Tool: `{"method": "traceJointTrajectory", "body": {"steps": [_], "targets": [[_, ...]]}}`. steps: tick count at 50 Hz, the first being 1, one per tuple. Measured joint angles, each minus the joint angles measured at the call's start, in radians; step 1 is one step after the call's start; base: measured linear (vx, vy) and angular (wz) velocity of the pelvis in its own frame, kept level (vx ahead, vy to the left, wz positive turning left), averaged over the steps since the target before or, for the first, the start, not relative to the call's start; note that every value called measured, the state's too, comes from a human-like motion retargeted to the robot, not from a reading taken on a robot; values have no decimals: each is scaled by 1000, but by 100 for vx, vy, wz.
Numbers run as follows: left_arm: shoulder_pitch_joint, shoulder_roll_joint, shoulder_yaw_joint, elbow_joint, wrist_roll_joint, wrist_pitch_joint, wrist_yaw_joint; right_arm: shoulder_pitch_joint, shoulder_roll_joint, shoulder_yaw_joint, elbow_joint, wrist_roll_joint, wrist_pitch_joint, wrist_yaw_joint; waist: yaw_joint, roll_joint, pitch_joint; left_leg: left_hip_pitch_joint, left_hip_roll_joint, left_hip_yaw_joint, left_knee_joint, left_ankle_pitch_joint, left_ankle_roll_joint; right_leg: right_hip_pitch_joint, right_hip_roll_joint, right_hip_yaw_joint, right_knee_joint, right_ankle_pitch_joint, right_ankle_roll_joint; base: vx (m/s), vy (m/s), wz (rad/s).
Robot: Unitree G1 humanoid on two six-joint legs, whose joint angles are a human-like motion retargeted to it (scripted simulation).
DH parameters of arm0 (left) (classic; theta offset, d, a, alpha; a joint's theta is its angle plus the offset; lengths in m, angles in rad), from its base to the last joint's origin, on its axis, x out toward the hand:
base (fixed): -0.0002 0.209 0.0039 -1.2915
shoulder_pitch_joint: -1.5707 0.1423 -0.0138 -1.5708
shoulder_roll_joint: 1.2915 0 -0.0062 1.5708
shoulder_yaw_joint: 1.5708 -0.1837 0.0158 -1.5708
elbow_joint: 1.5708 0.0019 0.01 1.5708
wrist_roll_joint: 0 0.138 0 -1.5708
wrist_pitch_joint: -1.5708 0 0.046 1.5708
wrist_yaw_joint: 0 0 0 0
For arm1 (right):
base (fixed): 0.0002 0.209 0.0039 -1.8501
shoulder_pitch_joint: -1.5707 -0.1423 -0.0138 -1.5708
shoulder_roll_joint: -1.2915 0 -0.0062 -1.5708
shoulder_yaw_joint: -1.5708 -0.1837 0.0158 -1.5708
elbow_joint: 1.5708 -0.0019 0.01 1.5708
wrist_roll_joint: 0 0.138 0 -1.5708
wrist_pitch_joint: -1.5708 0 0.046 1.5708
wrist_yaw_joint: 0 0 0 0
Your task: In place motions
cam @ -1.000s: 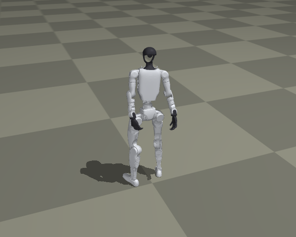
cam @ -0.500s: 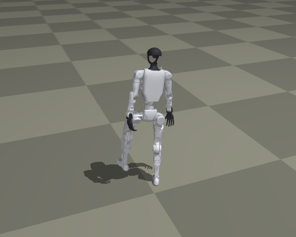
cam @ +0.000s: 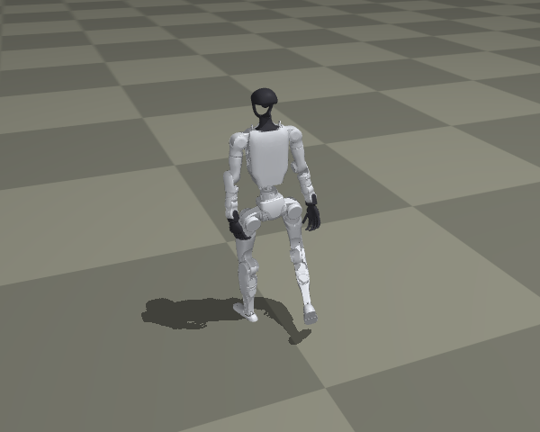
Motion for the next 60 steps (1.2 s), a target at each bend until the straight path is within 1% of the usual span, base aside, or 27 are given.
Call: {"method": "traceJointTrajectory", "body": {"steps": [3, 6, 10, 14, 18, 20, 22, 25, 28, 30, 32, 33, 35, 37, 40, 43, 45, 46, 47, 48, 49, 50, 52, 53, 55, 57, 60], "targets": [[-108, 47, -91, -24, -9, -9, -17, 5, 4, 17, -67, -13, -18, -11, -61, 21, 0, 38, -10, -3, -18, -27, 15, -102, 89, -29, -2, 12, 45, 51, 14, 129], [-227, 90, -174, -43, 13, -8, -14, -7, 13, 23, -143, -27, -27, 12, -114, 11, 16, 84, -47, -16, -28, -62, 32, -198, 118, -70, -123, 25, 81, 50, 9, 119], [-344, 107, -257, -107, 73, -26, -48, -28, 26, 36, -223, -16, -56, 40, -170, -51, 47, 172, -145, -58, -36, -121, 71, -260, 116, -78, -482, 89, 118, 56, 1, 114], [-392, 80, -312, -177, 96, -66, -103, -38, 34, 51, -282, -19, -75, 23, -226, -129, 75, 294, -254, -118, -29, -186, 110, -275, 63, -41, -865, 158, 149, 74, -7, 114], [-379, 56, -376, -216, 142, -100, -144, -33, 34, 61, -301, -37, -87, -5, -239, -141, 93, 431, -279, -146, -33, -231, 125, -288, 51, -1, -1045, 122, 216, 87, -14, 63], [-349, 44, -403, -212, 176, -102, -135, -17, 34, 67, -296, -44, -85, -14, -247, -141, 83, 489, -288, -164, -32, -228, 130, -258, 33, -30, -1015, 129, 191, 91, -19, 37], [-313, 35, -413, -187, 240, -98, -99, -30, 38, 60, -260, -59, -72, -18, -232, -142, 60, 510, -293, -139, 4, -196, 133, -250, 14, -76, -956, 174, 120, 91, -20, 17], [-248, 27, -421, -90, 304, -65, -88, -19, 48, 43, -197, -73, -52, -27, -247, -157, 1, 514, -294, -87, 113, -35, 132, -221, -17, 6, -904, 249, 116, 91, -21, 44], [-189, -2, -408, 34, 328, -5, -84, -1, 54, 19, -133, -51, -39, -51, -197, -175, -41, 364, -210, 24, 446, 188, 109, -175, -27, 89, -860, 137, 132, 92, -24, 10], [-144, -4, -386, 47, 304, 38, -105, -8, 56, 24, -108, -36, -29, -59, -214, -178, -36, 222, -174, -16, 706, 212, 122, -112, -70, -32, -871, 100, 137, 76, -23, 65], [-110, -8, -342, 47, 267, 64, -127, -24, 54, 53, -100, -31, -16, -68, -218, -187, -16, 124, -132, 5, 853, 94, 174, -50, -84, -92, -881, 68, 136, 55, -15, 40], [-97, -15, -315, 47, 249, 66, -130, -33, 52, 67, -98, -34, -12, -73, -207, -192, -1, 95, -102, 46, 886, 54, 202, -32, -70, -56, -881, 50, 132, 52, -12, -12], [-69, -31, -260, 47, 218, 50, -124, -49, 48, 90, -104, -50, -13, -80, -180, -196, 20, 29, -90, 84, 893, 0, 213, 11, -68, -63, -899, 36, 132, 53, -10, -28], [-41, -50, -207, 46, 187, 29, -108, -61, 43, 107, -122, -76, -21, -81, -164, -185, 15, -23, -128, 90, 781, -18, 183, 42, -46, -86, -934, 23, 130, 62, -10, -37], [10, -76, -151, 47, 138, 16, -84, -67, 37, 119, -161, -108, -32, -77, -68, -177, 11, -94, -221, 98, 508, 20, 85, 79, -3, -18, -985, 18, 128, 56, -4, -126], [62, -97, -145, 47, 102, 39, -79, -64, 31, 93, -199, -106, -45, -70, -28, -116, 15, -82, -242, 52, 190, 52, 10, 164, 85, -28, -1026, -21, 134, 65, 1, -60], [96, -105, -150, 47, 85, 65, -75, -56, 25, 93, -216, -83, -57, -60, -13, -107, 21, -59, -275, 37, 80, 136, 86, 223, 107, -12, -1011, -77, 149, 67, 3, -25], [110, -111, -147, 47, 89, 78, -74, -55, 22, 89, -215, -76, -58, -52, -38, -102, 17, -34, -331, -53, 77, 67, 106, 228, 102, -32, -966, -106, 150, 78, 6, 37], [122, -120, -141, 47, 94, 89, -72, -54, 21, 83, -214, -72, -54, -46, -57, -92, 12, -5, -339, -67, 79, 6, 119, 226, 100, -50, -911, -123, 147, 77, 8, 58], [131, -136, -131, 47, 97, 93, -70, -54, 22, 71, -211, -78, -43, -46, -67, -74, 5, 28, -252, 73, 91, -37, 116, 210, 102, -62, -838, -115, 132, 74, 5, 8], [134, -148, -119, 47, 89, 89, -67, -52, 27, 64, -210, -75, -32, -53, -68, -55, 10, 43, -235, 28, 91, -45, 101, 195, 108, -82, -758, -62, 108, 75, 1, -42], [133, -159, -107, 47, 77, 82, -63, -50, 34, 59, -211, -66, -19, -65, -66, -35, 22, 47, -254, -109, 85, -36, 80, 182, 116, -106, -674, 13, 78, 64, -3, -64], [103, -167, -86, 47, 26, 52, -32, -62, 38, 53, -211, -12, -27, -87, -61, 0, 53, 124, -159, 30, 70, -79, 79, 109, 64, -159, -427, 110, 35, 47, -3, -51], [80, -170, -77, 47, 2, 39, -6, -68, 34, 48, -212, 14, -39, -92, -61, 12, 72, 162, -145, 53, 52, -90, 80, 64, 37, -177, -300, 96, 3, 48, 0, -88], [36, -167, -66, 47, -34, 26, 48, -68, 30, 37, -217, 40, -57, -100, 35, 6, 87, 201, -161, 122, 14, -93, 97, -27, 11, -117, -176, 54, -41, 49, 0, -117], [6, -153, -90, 47, -44, 23, 89, -49, 28, 13, -214, 35, -60, -116, -68, 8, 68, 215, -155, 23, 18, -124, 75, -83, 4, -187, -193, 41, -6, 55, -2, 180], [-31, -136, -134, 47, -51, 13, 129, -28, 20, 11, -175, 35, -59, -155, -140, 5, 47, 239, -173, -33, -4, -143, 85, -194, 18, -152, -300, 44, 61, 61, -12, 148]]}}
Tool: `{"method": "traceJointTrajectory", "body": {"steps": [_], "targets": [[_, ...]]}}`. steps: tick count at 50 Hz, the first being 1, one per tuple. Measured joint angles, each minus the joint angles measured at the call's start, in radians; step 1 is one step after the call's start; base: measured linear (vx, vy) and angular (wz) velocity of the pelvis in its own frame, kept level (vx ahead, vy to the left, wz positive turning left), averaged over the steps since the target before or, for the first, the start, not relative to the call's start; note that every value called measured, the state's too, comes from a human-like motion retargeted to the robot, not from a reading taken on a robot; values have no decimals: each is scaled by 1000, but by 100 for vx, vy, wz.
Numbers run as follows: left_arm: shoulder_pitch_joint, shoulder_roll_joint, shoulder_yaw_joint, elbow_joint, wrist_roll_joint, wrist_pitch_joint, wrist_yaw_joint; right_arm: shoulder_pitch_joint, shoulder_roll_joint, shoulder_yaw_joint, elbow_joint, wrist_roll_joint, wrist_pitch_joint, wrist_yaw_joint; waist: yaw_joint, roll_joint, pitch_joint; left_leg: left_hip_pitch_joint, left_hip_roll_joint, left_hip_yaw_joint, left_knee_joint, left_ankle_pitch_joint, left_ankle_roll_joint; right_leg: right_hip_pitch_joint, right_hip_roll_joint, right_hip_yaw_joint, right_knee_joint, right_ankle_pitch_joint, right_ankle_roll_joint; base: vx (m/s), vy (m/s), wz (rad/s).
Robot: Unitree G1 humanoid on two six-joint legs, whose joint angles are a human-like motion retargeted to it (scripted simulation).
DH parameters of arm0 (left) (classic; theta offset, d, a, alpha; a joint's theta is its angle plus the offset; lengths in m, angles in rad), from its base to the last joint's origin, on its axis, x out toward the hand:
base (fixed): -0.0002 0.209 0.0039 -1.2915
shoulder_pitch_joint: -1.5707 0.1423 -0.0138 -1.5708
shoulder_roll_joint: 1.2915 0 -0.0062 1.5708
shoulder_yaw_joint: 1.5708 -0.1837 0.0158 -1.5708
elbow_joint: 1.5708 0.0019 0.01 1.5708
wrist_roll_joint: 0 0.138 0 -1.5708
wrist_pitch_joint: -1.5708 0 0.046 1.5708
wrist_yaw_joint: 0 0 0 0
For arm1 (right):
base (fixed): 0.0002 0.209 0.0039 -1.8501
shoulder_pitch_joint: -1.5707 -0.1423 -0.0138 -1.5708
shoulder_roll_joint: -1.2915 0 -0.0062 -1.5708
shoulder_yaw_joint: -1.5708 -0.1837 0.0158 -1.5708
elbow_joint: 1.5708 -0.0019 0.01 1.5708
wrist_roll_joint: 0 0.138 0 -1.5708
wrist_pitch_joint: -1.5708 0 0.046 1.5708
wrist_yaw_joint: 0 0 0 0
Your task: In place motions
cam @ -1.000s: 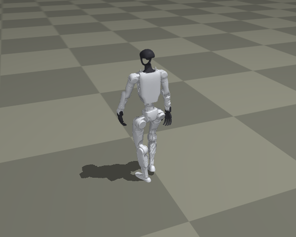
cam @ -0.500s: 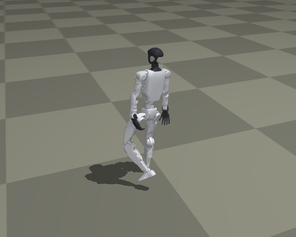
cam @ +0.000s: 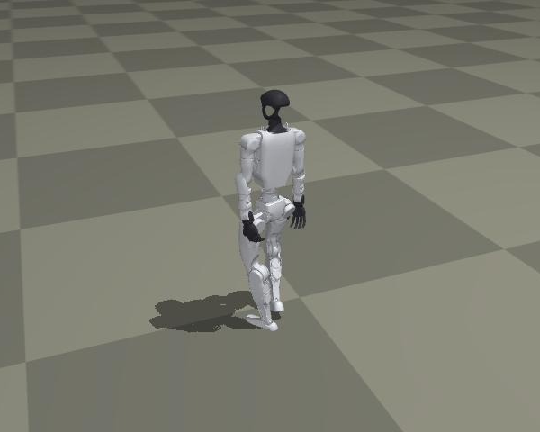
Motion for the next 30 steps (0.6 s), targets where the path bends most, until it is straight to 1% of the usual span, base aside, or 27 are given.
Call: {"method": "traceJointTrajectory", "body": {"steps": [3, 7, 8, 10, 12, 13, 15, 17, 18, 20, 22, 23, 25, 27, 30], "targets": [[-42, 25, -62, -14, 37, 4, -42, 13, -10, -4, 52, -1, 14, -30, -55, -23, -3, 47, -31, -44, -19, -31, 12, -56, -22, 45, -234, 30, 41, 59, -18, 102], [-101, 53, -81, -42, 147, 37, -147, 21, -15, -24, 132, 7, 38, -35, -95, -70, 17, 145, -76, -91, -35, -77, 27, -77, -62, 157, -551, 73, 70, 58, -21, 72], [-109, 56, -84, -49, 164, 40, -171, 26, -16, -32, 150, 14, 42, -36, -107, -73, 19, 168, -74, -108, -34, -89, 30, -81, -61, 208, -601, 72, 98, 83, -33, 71], [-115, 61, -96, -63, 182, 44, -219, 41, -17, -47, 181, 28, 48, -39, -117, -75, 15, 210, -64, -130, -25, -108, 33, -77, -63, 268, -662, 66, 145, 84, -36, 59], [-97, 55, -97, -76, 190, 42, -248, 70, -15, -53, 189, 37, 60, -38, -118, -84, -8, 245, -60, -136, -15, -97, 42, -45, -75, 239, -663, 112, 164, 81, -40, 26], [-86, 56, -92, -89, 199, 43, -276, 75, -14, -59, 189, 41, 75, -31, -115, -95, -23, 253, -63, -137, 3, -84, 46, -38, -86, 223, -657, 156, 170, 94, -52, 5], [-54, 55, -65, -114, 220, 43, -317, 81, -7, -68, 189, 39, 101, -15, -111, -116, -65, 251, -66, -124, 49, -17, 59, -34, -100, 234, -617, 191, 192, 91, -49, -4], [-11, 39, -33, -135, 224, 37, -325, 76, -3, -79, 187, 32, 100, 3, -116, -120, -79, 214, -33, -78, 186, 96, 103, -19, -92, 246, -564, 134, 185, 84, -39, -14], [6, 27, -25, -142, 208, 31, -312, 70, -1, -85, 179, 32, 93, 8, -102, -125, -61, 186, -14, -46, 291, 166, 126, 9, -82, 295, -557, 110, 192, 90, -41, -40], [12, 21, -17, -138, 161, 12, -278, 56, 0, -88, 138, 46, 80, 16, -94, -143, -18, 97, 43, 31, 541, 274, 184, 80, -104, 263, -562, 72, 201, 70, -30, -8], [1, 29, -16, -134, 144, 15, -259, 40, -9, -67, 96, 72, 67, 28, -114, -163, 1, -10, 67, 47, 738, 223, 196, 134, -125, 224, -574, 35, 198, 47, -12, 66], [-2, 30, -13, -137, 155, 22, -249, 28, -17, -57, 86, 80, 61, 36, -112, -169, 5, -47, 112, 112, 807, 159, 207, 149, -133, 213, -566, 9, 197, 54, -10, 53], [-3, 27, -15, -148, 174, 25, -215, -2, -36, -47, 80, 77, 55, 47, -75, -167, 17, -145, 155, 179, 919, 94, 193, 174, -129, 206, -567, -24, 192, 49, -7, 10], [3, 28, -36, -159, 164, 7, -175, -29, -53, -40, 80, 51, 60, 50, -14, -156, 17, -265, 124, 192, 946, 99, 131, 193, -109, 215, -593, -40, 186, 58, -9, -30], [16, 35, -51, -171, 163, -13, -135, -67, -80, -10, 73, 12, 65, 60, 60, -149, 18, -408, 75, 217, 841, 130, 13, 224, -80, 220, -621, -68, 175, 43, -5, -27]]}}
